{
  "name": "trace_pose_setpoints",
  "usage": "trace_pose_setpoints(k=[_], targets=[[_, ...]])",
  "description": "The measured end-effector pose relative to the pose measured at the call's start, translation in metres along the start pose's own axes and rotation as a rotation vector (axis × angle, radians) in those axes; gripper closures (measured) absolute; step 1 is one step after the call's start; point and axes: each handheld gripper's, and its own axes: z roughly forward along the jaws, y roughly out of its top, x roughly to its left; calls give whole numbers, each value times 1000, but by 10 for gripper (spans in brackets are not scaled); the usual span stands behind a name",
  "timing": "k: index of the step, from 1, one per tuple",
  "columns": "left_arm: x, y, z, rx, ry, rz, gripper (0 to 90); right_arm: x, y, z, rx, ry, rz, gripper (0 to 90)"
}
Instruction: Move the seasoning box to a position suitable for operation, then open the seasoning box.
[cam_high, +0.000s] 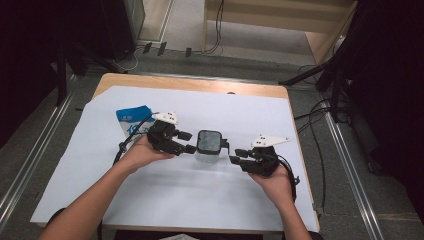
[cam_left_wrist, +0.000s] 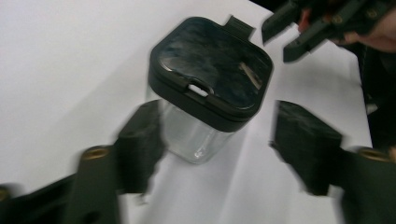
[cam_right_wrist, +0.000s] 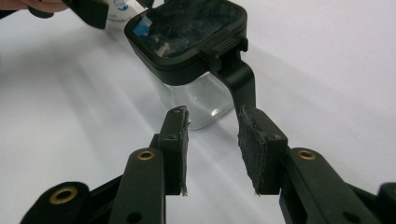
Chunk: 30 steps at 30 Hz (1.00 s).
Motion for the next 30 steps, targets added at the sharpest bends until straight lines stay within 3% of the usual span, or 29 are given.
trace_pose_setpoints(k=[1, 2, 3, 5, 7, 8, 9, 10, 14, 21, 30], targets=[[0, 1, 2, 8, 0, 7, 201, 0, 1, -1, -1, -2, 1, 640], [2, 2, 3, 8, -9, 10, 138, -1, 2, -2, -4, -3, 3, 640], [4, 3, 4, 7, -34, -6, 138, -1, 2, -2, -4, -3, 3, 640], [5, 4, 7, 18, -35, -3, 103, -3, 2, -1, -6, -3, 10, 655], [6, 6, 10, 13, -37, -11, 101, -5, 3, -1, -1, 5, 20, 727], [6, 6, 12, 12, -41, -8, 98, -6, 3, 0, 10, 17, 38, 822], [6, 7, 14, 12, -40, -6, 98, -6, 3, 0, 10, 17, 38, 822], [5, 8, 17, 17, -30, -4, 82, -6, 5, 0, 20, 8, 42, 900], [5, 8, 23, 27, -32, 18, 77, -9, 5, 0, 19, 9, 48, 900], [11, 9, 26, 5, -42, 22, 81, -13, 5, 4, 26, 12, 63, 900], [13, 7, 34, 18, -60, 37, 119, -17, 5, 7, 33, 17, 73, 900]])
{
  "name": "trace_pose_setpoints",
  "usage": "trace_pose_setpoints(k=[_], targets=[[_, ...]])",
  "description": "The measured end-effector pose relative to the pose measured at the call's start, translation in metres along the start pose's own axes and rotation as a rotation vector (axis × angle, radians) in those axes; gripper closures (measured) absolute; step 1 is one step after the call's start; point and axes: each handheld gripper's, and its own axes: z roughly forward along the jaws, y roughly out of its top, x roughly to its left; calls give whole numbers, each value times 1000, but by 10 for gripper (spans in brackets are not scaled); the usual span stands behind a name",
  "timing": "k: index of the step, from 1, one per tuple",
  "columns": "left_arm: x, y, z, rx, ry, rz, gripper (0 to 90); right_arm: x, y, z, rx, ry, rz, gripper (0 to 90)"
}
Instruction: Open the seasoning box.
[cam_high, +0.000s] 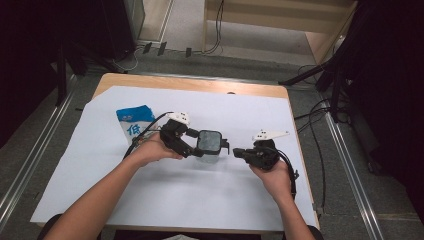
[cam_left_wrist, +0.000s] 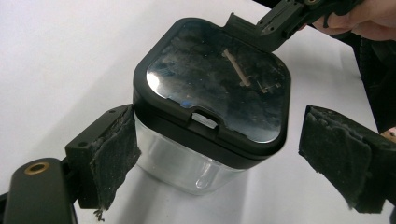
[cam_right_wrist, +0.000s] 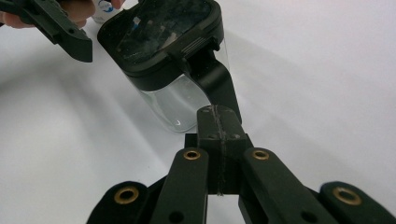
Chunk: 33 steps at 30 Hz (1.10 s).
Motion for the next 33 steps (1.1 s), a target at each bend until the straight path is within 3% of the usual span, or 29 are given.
trace_pose_setpoints(k=[10, 15, 25, 31, 33], targets=[[5, -5, 13, 0, -4, 21, 106, -1, 0, 6, 3, 11, 11, 900], [5, -7, 18, 21, 16, 41, 109, -3, 1, 10, 3, 15, 17, 900], [3, -6, 16, 27, 32, 66, 119, -6, 3, 16, 6, 3, 33, 900], [1, -4, 10, 8, 30, 66, 131, -6, 3, 16, 7, 2, 34, 900], [1, -3, 7, 3, 24, 46, 138, -5, 3, 16, 8, 0, 32, 900]])
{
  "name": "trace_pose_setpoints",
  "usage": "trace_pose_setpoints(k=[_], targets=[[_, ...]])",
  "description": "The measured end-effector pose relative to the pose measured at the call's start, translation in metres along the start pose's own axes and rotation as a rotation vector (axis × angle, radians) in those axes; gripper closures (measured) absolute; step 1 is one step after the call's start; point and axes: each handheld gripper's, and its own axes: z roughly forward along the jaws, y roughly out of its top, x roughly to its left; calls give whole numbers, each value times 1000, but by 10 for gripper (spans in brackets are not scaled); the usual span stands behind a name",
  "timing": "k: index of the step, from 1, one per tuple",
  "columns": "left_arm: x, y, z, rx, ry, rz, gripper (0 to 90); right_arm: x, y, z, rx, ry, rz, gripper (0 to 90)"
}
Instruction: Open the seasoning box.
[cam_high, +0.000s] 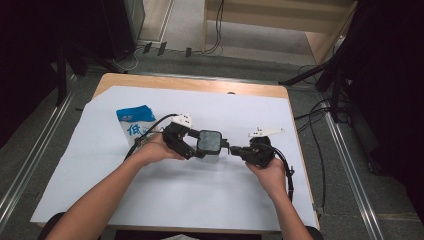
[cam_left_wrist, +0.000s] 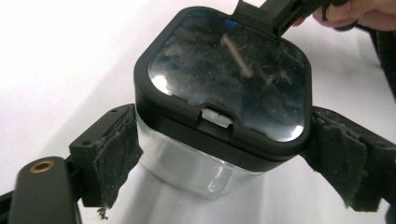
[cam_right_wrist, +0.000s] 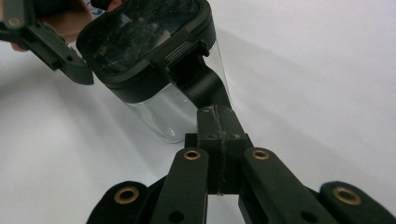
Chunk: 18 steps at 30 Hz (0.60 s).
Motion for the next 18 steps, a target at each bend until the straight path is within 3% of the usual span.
trace_pose_setpoints(k=[11, 14, 18], targets=[[-2, 3, -10, -18, 3, 5, 178, 0, 0, 0, 6, -3, -4, 900], [-1, 5, -14, 25, 2, 12, 209, 0, 0, 0, 8, -2, -5, 900], [-6, 14, -19, 29, 28, 44, 233, 1, 0, 0, 9, -4, -5, 900]])
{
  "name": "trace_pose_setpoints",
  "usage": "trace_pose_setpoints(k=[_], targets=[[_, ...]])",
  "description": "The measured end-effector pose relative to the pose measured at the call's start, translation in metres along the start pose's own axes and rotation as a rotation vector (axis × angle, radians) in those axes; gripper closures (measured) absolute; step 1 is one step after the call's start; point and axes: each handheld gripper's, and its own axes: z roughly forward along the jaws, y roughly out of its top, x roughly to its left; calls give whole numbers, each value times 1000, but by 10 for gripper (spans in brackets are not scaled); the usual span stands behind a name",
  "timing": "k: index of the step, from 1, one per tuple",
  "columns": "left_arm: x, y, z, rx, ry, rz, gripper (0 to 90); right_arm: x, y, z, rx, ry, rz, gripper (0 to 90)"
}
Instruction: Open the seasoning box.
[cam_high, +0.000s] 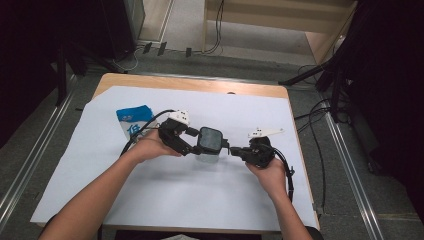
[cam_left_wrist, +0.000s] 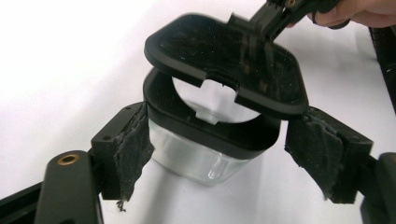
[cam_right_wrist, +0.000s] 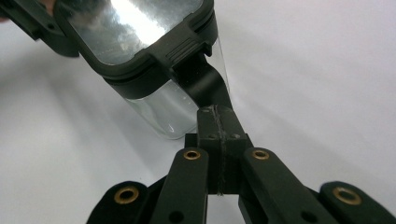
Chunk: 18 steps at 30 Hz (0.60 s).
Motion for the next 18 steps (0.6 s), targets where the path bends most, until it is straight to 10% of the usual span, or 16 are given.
trace_pose_setpoints(k=[18], targets=[[-1, 19, -10, -43, -68, 5, 744, -1, 0, 1, 2, 5, 17, 900]])
